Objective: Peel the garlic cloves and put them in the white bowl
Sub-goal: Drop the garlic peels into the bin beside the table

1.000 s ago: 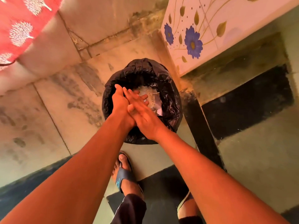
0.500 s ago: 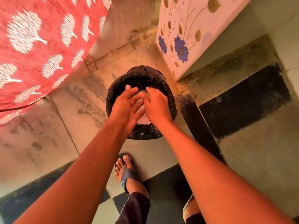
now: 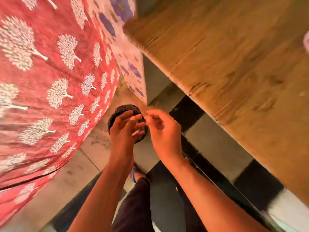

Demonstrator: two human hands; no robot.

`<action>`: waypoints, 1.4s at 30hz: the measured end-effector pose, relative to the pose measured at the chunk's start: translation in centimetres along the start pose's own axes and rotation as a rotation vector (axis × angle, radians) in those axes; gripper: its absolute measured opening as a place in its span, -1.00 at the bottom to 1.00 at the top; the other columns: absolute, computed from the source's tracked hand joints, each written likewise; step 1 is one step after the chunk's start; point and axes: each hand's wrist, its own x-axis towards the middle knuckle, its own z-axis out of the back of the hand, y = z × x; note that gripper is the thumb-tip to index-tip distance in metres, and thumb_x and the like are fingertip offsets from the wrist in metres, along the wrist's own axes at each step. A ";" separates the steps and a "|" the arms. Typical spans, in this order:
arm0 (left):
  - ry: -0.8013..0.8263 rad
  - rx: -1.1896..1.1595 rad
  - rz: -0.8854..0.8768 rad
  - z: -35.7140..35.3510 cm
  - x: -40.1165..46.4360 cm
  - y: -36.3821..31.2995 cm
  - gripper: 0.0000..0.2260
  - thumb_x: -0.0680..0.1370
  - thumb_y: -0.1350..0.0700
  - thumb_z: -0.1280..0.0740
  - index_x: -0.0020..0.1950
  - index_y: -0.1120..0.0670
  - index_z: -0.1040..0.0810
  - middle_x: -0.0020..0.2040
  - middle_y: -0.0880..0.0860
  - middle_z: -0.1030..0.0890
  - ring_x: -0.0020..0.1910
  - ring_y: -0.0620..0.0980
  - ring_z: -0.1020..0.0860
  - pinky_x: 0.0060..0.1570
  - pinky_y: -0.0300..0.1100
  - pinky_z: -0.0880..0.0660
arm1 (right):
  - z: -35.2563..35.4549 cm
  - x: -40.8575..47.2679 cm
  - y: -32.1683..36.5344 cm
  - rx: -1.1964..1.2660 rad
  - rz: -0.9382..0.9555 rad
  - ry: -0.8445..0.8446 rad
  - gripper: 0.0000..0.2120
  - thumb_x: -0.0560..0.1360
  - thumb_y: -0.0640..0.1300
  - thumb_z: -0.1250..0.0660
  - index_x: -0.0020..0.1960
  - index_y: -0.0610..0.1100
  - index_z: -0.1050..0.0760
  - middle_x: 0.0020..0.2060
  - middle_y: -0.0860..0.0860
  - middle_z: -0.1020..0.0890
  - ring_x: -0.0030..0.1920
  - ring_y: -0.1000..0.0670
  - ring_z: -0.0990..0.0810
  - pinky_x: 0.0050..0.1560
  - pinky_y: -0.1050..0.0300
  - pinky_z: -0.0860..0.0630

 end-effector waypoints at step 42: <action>0.332 1.135 -0.976 -36.9 -11.1 -4.4 -0.81 0.62 0.29 -0.30 0.21 0.22 -0.61 0.13 0.19 -0.61 -0.04 0.23 -0.61 -0.19 -0.03 -0.55 | 37.9 0.2 -1.2 -0.661 0.176 -0.315 -0.77 0.47 -0.30 -0.39 0.12 -0.20 -0.63 0.10 -0.12 -0.54 0.12 -0.13 -0.50 0.10 -0.10 -0.56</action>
